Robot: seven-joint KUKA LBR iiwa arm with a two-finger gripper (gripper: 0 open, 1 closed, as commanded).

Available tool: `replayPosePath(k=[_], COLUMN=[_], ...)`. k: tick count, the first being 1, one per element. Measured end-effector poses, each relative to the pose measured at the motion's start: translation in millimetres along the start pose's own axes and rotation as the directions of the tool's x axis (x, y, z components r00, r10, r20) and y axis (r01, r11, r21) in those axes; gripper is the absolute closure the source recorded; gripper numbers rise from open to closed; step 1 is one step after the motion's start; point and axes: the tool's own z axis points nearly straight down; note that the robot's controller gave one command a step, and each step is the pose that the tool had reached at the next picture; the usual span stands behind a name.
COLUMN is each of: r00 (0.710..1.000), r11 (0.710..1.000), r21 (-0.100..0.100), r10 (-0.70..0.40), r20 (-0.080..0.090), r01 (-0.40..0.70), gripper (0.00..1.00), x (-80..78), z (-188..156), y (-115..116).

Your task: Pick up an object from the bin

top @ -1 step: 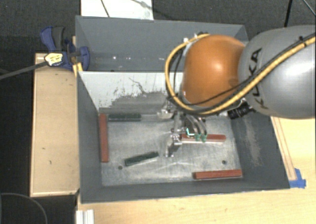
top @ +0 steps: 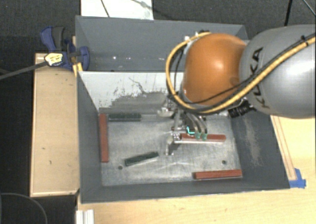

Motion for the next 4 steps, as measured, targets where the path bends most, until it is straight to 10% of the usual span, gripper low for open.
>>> replayPosePath(k=[1,2,3,4], r00=[1.000,0.977,0.977,0.973], r11=[1.000,0.977,0.977,0.973], r21=[-0.002,-0.001,-0.001,0.002], r10=[-0.013,-0.214,-0.212,-0.230], r20=[0.009,0.004,0.004,0.010], r01=[0.013,0.214,0.212,0.230], gripper=[0.00,1.00,1.00,1.00], x=[3.7,17.8,17.8,-10.9], z=[39,148,148,-34], y=[1,13,13,-15])
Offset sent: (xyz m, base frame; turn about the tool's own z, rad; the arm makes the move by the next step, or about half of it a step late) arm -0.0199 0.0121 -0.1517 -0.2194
